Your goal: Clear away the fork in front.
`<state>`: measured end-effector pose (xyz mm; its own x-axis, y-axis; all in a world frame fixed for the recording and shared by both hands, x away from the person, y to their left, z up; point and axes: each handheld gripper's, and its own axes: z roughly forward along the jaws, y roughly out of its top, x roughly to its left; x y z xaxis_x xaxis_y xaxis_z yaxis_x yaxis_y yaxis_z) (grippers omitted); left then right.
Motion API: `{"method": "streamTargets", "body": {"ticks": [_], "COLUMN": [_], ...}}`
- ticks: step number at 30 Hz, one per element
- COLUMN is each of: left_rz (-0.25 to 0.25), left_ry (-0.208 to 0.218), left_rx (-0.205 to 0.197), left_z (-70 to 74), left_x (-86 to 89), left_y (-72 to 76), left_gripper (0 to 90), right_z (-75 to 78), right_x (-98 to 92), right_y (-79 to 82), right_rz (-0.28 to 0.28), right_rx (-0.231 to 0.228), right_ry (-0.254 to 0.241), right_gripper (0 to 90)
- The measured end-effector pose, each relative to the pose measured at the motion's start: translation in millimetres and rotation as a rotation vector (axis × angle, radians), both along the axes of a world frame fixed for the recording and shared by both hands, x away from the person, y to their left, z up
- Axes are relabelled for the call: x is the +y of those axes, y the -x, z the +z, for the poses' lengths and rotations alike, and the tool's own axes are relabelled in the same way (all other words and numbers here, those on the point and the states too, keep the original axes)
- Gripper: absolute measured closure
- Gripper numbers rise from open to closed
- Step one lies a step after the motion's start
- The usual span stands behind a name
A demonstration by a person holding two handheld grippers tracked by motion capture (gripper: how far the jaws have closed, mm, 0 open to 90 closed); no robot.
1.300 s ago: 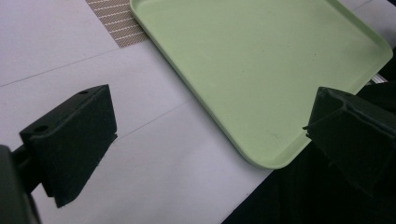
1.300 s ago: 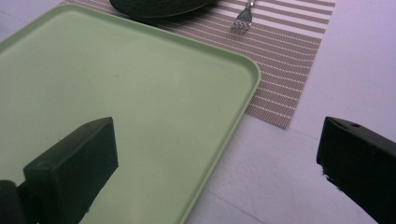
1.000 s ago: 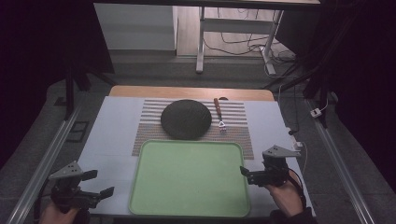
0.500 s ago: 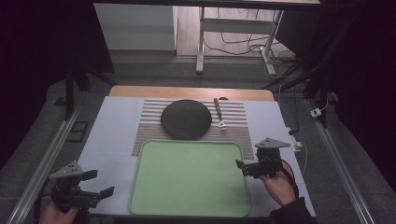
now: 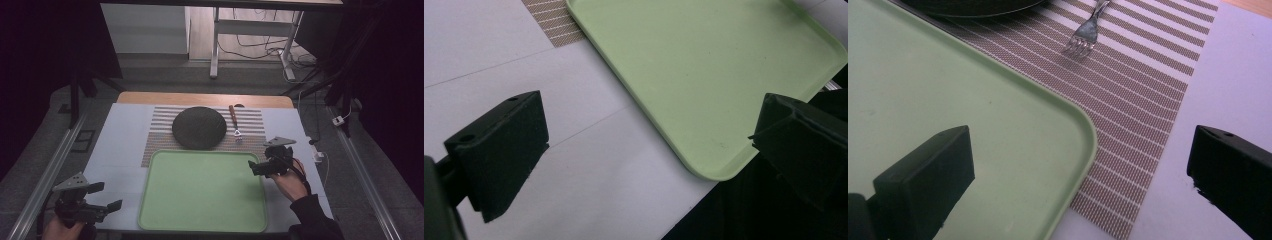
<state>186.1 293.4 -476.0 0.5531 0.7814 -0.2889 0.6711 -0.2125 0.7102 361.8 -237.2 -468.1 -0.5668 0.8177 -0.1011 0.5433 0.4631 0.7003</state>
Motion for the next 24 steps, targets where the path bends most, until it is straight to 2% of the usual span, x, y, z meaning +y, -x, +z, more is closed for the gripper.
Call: {"method": "streamTargets", "body": {"ticks": [7, 20, 24], "left_rz": [-0.001, -0.002, -0.003], "left_ry": [0.001, 0.007, 0.006], "left_rx": [0.001, 0.006, 0.006], "left_z": [0.0, -0.3, -0.3], "left_x": [0.1, 0.5, 0.5], "left_y": [-0.2, -0.7, -0.8], "left_gripper": [1.5, 1.4, 1.5], "right_z": [-3.6, -8.9, -11.3], "right_x": [6.6, 25.5, 27.8], "right_y": [-12.1, -47.0, -54.3], "right_rz": [0.001, 0.005, 0.008], "right_rx": [-0.010, -0.006, -0.023], "right_ry": [0.044, 0.130, 0.164], "right_gripper": [0.0, 0.0, 0.0]}}
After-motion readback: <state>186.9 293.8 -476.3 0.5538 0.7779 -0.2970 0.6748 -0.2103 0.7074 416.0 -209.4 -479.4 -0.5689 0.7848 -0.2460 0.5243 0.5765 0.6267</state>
